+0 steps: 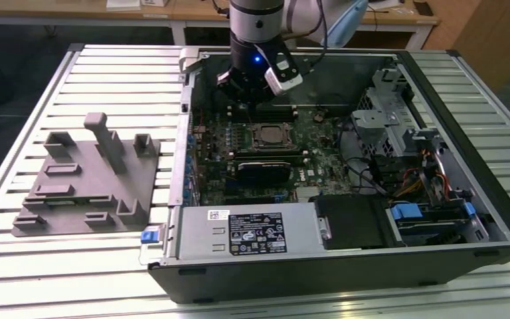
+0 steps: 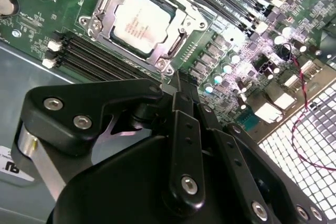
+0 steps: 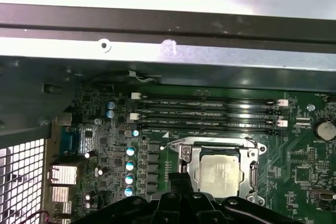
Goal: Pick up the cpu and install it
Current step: 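Install the first cpu locking lever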
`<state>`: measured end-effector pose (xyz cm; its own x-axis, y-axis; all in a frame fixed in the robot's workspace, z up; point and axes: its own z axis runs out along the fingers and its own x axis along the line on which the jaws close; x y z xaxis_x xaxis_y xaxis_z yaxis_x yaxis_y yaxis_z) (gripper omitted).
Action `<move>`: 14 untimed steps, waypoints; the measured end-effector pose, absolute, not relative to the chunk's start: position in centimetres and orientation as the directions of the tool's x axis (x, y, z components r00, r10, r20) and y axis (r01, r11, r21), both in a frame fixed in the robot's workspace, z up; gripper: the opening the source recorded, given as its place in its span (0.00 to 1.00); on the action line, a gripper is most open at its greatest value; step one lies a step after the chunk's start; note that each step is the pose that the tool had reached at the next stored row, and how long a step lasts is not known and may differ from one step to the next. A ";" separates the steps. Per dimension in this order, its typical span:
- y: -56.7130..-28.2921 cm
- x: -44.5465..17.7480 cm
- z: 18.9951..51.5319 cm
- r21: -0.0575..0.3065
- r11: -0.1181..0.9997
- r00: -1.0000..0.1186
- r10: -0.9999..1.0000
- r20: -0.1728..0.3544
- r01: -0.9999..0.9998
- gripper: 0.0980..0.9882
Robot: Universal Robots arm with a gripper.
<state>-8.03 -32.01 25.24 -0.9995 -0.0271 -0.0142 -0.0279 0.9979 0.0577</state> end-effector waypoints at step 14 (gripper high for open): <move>-32.0 -9.8 25.2 0.058 0.998 -1.000 -0.027 -0.014 -0.028 0.01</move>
<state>-9.79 -31.98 25.23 -0.9995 -0.0271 -0.0143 -0.0279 0.9979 0.0578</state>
